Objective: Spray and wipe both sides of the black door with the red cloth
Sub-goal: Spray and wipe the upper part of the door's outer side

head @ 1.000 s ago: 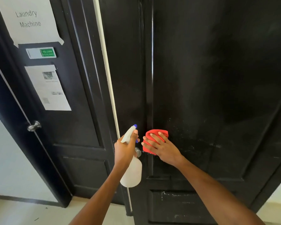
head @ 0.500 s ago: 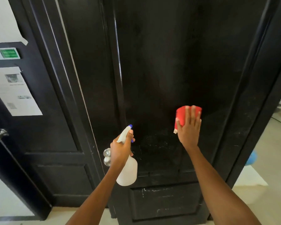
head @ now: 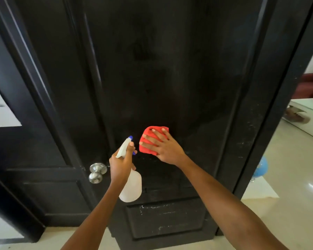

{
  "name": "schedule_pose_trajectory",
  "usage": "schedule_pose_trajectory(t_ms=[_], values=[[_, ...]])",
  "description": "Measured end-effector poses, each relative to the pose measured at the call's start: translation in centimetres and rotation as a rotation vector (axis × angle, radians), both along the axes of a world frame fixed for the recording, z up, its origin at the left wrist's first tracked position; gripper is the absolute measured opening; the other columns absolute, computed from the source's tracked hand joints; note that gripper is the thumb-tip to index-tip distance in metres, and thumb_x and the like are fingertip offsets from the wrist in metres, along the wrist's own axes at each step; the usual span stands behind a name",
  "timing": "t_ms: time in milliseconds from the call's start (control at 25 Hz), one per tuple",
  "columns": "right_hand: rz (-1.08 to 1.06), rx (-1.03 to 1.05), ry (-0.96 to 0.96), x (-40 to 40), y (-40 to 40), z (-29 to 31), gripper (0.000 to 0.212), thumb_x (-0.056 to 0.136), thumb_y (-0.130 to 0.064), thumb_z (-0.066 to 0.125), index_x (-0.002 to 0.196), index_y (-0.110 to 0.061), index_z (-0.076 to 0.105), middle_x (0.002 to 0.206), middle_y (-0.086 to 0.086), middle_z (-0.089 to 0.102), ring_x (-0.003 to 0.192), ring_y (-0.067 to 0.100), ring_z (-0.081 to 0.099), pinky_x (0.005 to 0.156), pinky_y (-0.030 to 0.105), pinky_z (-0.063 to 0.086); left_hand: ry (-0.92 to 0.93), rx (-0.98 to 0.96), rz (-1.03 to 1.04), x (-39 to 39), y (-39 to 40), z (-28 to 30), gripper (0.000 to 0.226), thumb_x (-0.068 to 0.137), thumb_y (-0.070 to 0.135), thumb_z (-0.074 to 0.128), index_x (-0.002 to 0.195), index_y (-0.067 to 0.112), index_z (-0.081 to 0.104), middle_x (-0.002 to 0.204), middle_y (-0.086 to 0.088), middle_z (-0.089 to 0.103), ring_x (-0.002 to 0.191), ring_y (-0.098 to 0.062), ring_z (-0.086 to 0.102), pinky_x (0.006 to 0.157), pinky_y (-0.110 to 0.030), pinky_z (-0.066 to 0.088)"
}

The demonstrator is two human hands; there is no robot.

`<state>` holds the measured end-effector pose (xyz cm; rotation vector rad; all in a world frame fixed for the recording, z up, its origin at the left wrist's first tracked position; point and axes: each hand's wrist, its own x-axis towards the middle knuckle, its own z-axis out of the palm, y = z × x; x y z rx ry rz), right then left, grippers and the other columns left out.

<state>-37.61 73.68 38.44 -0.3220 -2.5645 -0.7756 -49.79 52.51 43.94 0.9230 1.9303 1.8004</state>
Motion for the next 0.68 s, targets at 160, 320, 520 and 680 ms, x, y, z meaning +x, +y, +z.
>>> schedule_pose_trajectory(t_ms=[160, 320, 520, 680], values=[[-0.179, -0.093, 0.292, 9.8, 5.5, -0.9, 0.081, 0.097, -0.049, 0.060, 0.163, -0.037, 0.016, 0.172, 0.000, 0.012, 0.158, 0.035, 0.003, 0.125, 0.062, 0.005, 0.035, 0.020, -0.069, 4.8, 4.2, 0.1, 0.039, 0.098, 0.050, 0.055, 0.091, 0.016, 0.072, 0.087, 0.004, 0.075, 0.047, -0.026, 0.059, 0.053, -0.026, 0.052], [-0.423, -0.326, 0.654, 16.8, 8.4, -2.1, 0.081, 0.102, -0.056, 0.049, 0.164, -0.029, 0.006, 0.172, 0.007, 0.008, 0.158, 0.039, 0.003, 0.125, 0.061, 0.016, 0.014, 0.042, -0.143, 9.2, 8.1, 0.1, 0.040, 0.096, 0.049, 0.057, 0.097, 0.012, 0.072, 0.090, 0.001, 0.075, 0.048, -0.024, 0.060, 0.052, -0.024, 0.053], [-0.479, -0.542, 0.877, 17.2, 8.8, -1.7, 0.076, 0.106, -0.057, 0.032, 0.164, -0.026, -0.007, 0.172, 0.012, -0.004, 0.157, 0.040, -0.004, 0.121, 0.065, 0.023, 0.011, 0.078, -0.212, 13.6, 11.7, 0.8, 0.041, 0.095, 0.048, 0.059, 0.108, 0.010, 0.070, 0.091, -0.002, 0.075, 0.048, -0.021, 0.058, 0.049, -0.025, 0.053], [-0.360, -0.432, 0.887, 17.3, 10.3, 4.2, 0.074, 0.107, -0.055, 0.037, 0.164, -0.021, 0.006, 0.172, 0.013, 0.002, 0.157, 0.042, -0.002, 0.123, 0.064, 0.018, 0.051, 0.074, -0.214, 15.0, 13.4, 1.6, 0.045, 0.096, 0.047, 0.058, 0.115, 0.008, 0.068, 0.091, 0.001, 0.074, 0.047, -0.018, 0.059, 0.051, -0.023, 0.054]])
